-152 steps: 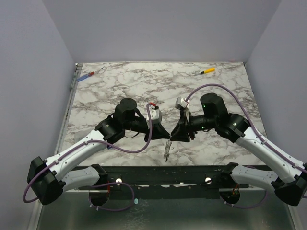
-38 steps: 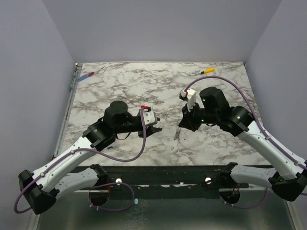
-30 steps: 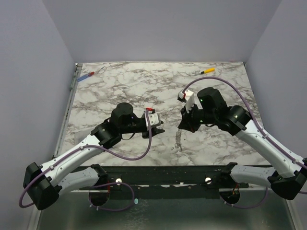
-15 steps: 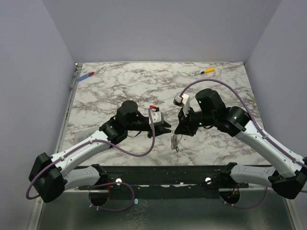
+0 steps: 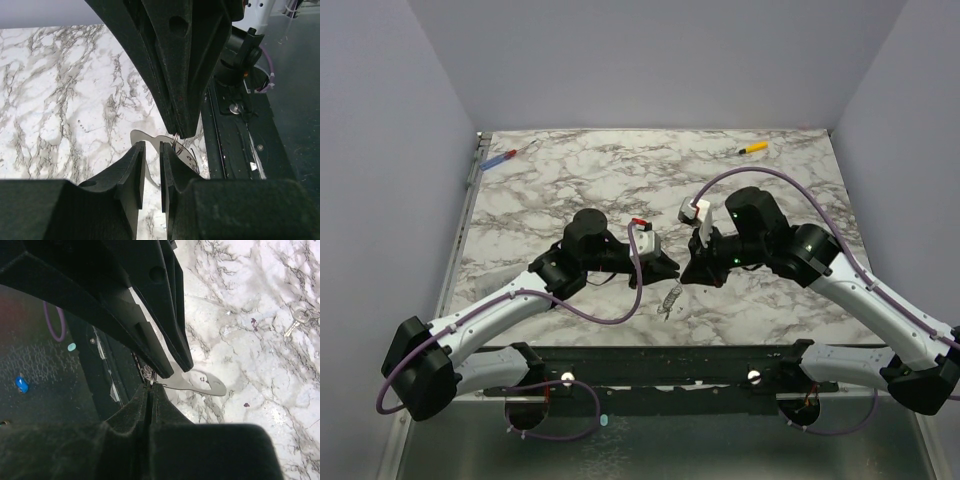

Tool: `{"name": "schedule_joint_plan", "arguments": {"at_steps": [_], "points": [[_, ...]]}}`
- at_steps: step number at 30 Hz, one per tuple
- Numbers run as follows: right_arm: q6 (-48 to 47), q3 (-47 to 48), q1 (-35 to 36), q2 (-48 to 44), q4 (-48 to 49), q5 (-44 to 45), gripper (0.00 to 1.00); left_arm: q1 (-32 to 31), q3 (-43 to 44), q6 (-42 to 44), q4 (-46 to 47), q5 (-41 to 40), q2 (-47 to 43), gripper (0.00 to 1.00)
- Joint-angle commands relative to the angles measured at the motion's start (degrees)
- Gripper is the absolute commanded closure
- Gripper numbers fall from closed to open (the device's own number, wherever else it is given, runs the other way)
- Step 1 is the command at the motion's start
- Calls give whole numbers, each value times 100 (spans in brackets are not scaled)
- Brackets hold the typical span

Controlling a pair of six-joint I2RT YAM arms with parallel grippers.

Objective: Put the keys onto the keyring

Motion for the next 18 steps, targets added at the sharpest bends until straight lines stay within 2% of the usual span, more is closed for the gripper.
{"name": "schedule_joint_plan", "arguments": {"at_steps": [1, 5, 9, 18], "points": [[-90, -4, 47, -17, 157, -59, 99, -3, -94, -111, 159, 325, -6, 76], [-100, -4, 64, -29, 86, 60, 99, 42, -195, 2, 128, -179, -213, 60], [-82, -63, 65, -85, 74, 147, 99, 190, -241, 164, -13, -602, -417, 60], [-78, 31, 89, -18, 39, 261, 99, 342, -153, 16, -9, 441, -400, 61]]}}
